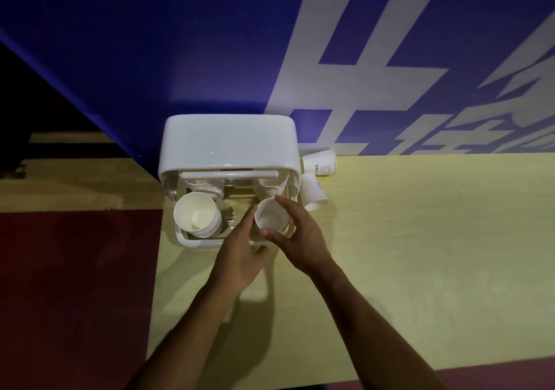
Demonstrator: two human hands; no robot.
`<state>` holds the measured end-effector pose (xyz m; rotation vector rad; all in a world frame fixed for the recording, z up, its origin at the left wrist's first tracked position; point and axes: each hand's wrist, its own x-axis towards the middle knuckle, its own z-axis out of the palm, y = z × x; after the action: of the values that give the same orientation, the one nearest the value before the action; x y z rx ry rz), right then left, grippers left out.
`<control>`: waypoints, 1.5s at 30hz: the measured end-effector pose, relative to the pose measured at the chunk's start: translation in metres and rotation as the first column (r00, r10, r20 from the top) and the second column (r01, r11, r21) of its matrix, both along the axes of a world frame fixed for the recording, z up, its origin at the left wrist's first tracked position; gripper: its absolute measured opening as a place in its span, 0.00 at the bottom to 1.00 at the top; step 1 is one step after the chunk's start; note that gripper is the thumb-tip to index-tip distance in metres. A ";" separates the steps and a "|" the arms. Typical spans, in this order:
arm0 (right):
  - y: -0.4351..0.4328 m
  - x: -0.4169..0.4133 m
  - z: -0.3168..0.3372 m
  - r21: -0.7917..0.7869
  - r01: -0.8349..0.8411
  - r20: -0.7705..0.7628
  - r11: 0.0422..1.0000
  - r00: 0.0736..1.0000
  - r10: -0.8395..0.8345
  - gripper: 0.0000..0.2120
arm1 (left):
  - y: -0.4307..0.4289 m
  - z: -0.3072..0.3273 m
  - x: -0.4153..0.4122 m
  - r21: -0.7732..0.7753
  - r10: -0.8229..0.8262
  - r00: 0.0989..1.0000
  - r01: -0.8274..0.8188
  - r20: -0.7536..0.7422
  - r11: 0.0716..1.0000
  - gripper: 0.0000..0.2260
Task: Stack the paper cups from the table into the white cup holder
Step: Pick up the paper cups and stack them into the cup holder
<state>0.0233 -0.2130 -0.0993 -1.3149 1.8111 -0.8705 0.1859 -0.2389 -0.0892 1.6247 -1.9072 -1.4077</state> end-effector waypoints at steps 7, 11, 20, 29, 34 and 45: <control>0.009 -0.012 0.012 0.005 0.041 0.058 0.999 0.997 -0.041 0.30 | 0.012 0.017 -0.006 -0.080 0.153 0.986 -0.148 0.058 0.986 0.33; 0.038 -0.039 0.016 -0.012 0.407 0.097 0.913 0.910 -0.404 0.06 | 0.042 0.045 -0.030 -0.309 0.213 0.976 -0.215 -0.039 0.927 0.17; 0.073 -0.132 0.015 0.131 0.439 0.101 0.889 0.886 -0.452 0.05 | 0.020 -0.003 -0.188 0.473 0.525 0.849 -0.483 0.050 0.737 0.47; 0.076 -0.215 0.000 0.267 0.255 0.124 0.929 0.947 -0.296 0.05 | -0.028 -0.059 -0.261 0.417 0.942 0.294 -0.886 0.164 0.204 0.39; 0.035 -0.246 -0.006 0.236 0.151 0.021 0.960 0.987 -0.160 0.08 | -0.019 -0.044 -0.262 0.407 0.973 0.225 -0.894 0.049 0.186 0.33; -0.119 -0.204 -0.052 0.253 -0.329 -0.497 0.910 0.763 0.414 0.43 | 0.077 0.052 -0.171 0.073 0.713 0.688 -0.710 -0.135 0.700 0.34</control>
<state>-0.1808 -0.3320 -0.1515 -1.8687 1.8665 -0.1303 0.0152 -0.1622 -0.0369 1.8934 -0.9643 -1.1411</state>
